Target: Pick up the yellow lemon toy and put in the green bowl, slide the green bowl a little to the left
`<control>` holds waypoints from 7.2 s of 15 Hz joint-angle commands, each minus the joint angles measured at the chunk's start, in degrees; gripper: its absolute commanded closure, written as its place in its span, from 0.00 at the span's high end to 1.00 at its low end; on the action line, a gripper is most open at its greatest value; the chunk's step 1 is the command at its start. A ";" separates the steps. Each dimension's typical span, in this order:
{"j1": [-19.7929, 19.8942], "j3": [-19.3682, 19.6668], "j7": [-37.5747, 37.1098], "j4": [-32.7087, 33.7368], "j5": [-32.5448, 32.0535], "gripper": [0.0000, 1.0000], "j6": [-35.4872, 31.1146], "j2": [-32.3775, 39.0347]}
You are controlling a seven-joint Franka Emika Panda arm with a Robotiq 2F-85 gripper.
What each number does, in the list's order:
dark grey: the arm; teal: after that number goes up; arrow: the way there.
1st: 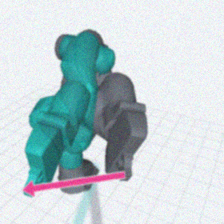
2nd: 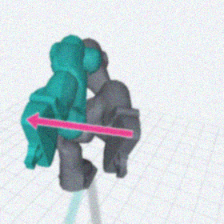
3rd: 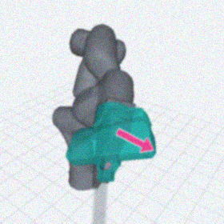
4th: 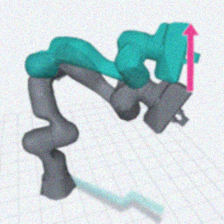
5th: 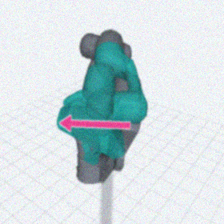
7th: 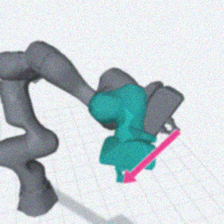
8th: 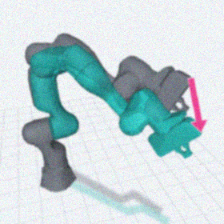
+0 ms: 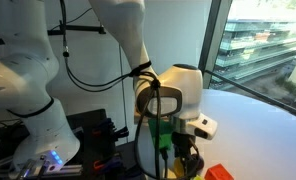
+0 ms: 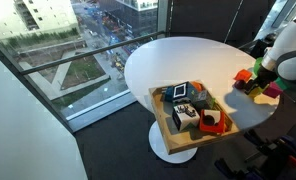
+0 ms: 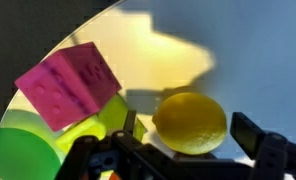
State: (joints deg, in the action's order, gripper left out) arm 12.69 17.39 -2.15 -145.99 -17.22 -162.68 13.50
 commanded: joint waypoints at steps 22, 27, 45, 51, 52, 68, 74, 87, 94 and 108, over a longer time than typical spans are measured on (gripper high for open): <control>0.90 1.72 -1.63 2.36 -0.07 0.43 6.71 -9.64; 2.64 3.75 -3.92 5.01 -1.54 0.43 7.51 -8.40; 2.66 10.64 -16.22 13.68 -10.22 0.43 7.48 -1.70; 1.70 11.57 -18.59 16.22 -10.42 0.43 7.66 1.23; 1.57 11.61 -18.68 16.65 -10.13 0.43 7.71 1.75; -2.40 13.51 -19.58 18.05 -9.76 1.00 7.61 5.15; -0.28 10.53 -15.20 16.91 -5.13 1.00 6.85 4.53; 1.58 6.57 -8.58 16.76 3.22 1.00 5.73 5.92; 3.06 4.22 -4.77 16.36 7.54 1.00 5.37 6.19; 4.19 3.52 -2.89 16.22 8.92 1.00 4.17 7.83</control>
State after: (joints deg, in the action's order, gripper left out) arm 15.60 22.09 -7.60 -129.37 -10.36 -157.59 21.31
